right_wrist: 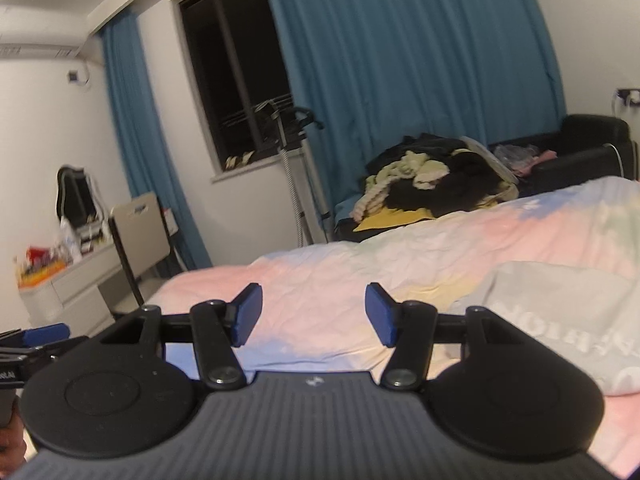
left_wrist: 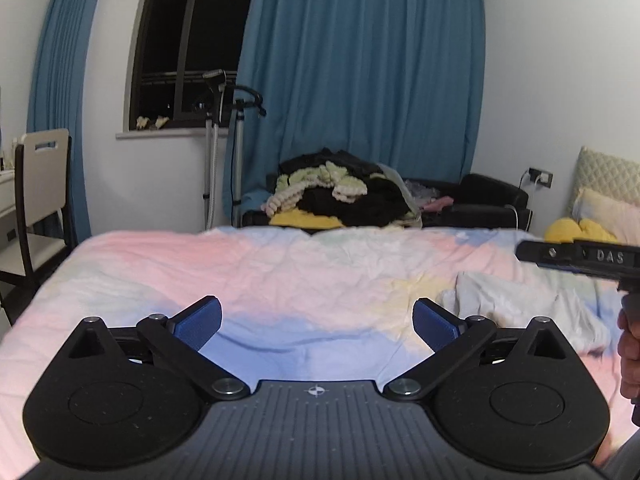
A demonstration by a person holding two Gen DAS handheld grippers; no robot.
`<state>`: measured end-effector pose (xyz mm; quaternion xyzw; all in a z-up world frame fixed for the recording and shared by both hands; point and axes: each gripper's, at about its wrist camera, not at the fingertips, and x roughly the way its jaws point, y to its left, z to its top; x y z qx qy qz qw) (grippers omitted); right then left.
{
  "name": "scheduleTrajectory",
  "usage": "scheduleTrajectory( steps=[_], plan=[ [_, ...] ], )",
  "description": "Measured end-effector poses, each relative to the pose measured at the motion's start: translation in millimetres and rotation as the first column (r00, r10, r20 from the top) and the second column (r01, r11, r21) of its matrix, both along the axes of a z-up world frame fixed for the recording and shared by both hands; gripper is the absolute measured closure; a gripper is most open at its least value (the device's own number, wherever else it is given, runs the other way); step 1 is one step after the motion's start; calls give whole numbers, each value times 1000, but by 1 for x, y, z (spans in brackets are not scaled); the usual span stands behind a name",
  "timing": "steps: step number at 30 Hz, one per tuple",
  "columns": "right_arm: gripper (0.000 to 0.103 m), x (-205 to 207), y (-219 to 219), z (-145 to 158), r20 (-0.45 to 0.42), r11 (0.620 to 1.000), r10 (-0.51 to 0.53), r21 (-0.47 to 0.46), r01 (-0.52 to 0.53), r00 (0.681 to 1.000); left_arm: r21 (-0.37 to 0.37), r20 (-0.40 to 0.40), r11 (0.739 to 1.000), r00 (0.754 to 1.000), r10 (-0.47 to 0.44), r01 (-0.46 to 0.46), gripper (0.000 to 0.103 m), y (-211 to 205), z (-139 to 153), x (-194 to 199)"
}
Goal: Fold clothes
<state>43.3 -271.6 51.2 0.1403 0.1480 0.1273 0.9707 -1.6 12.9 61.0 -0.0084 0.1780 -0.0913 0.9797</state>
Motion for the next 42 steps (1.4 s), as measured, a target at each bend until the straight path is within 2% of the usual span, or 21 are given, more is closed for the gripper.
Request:
scheduleTrajectory(
  steps=[3, 8, 11, 16, 19, 23, 30, 34, 39, 42],
  plan=[
    [45, 8, 7, -17, 4, 1000, 0, -23, 0, 1000, 16, 19, 999, 999, 35, -36, 1, 1, -14, 5],
    [44, 21, 18, -45, 11, 998, 1, -60, 0, 1000, -46, 27, 992, 992, 120, -119, 0, 14, -32, 9],
    [41, 24, 18, -57, 2, 998, -11, -69, 12, 1000, -48, 31, 988, 988, 152, -150, 0, 14, -39, 13],
    [38, 24, 14, -68, 0, 993, -19, -112, 19, 1000, -19, 46, 988, 987, 153, -153, 0, 8, -46, 12],
    [36, 26, 13, -71, -5, 993, -13, -115, 13, 1000, -17, 32, 988, 987, 156, -156, 0, 6, -50, 14],
    [22, 25, 14, -74, -1, 993, -8, -114, 8, 1000, -17, 17, 986, 986, 168, -167, 0, 6, -53, 17],
    [21, 22, 17, -78, -4, 994, 21, -107, -22, 1000, -25, 11, 983, 983, 181, -180, 0, 10, -54, 17],
    [15, 21, 20, -79, 8, 993, 11, -119, -10, 1000, -14, 20, 982, 982, 190, -190, 0, 9, -53, 17],
    [2, 18, 21, -80, 17, 992, 0, -126, 2, 1000, -37, 21, 979, 979, 203, -202, 0, 13, -51, 16],
    [0, 16, 21, -79, 21, 991, -3, -131, 6, 1000, -26, 31, 977, 976, 214, -213, 0, 12, -50, 15]
  ],
)
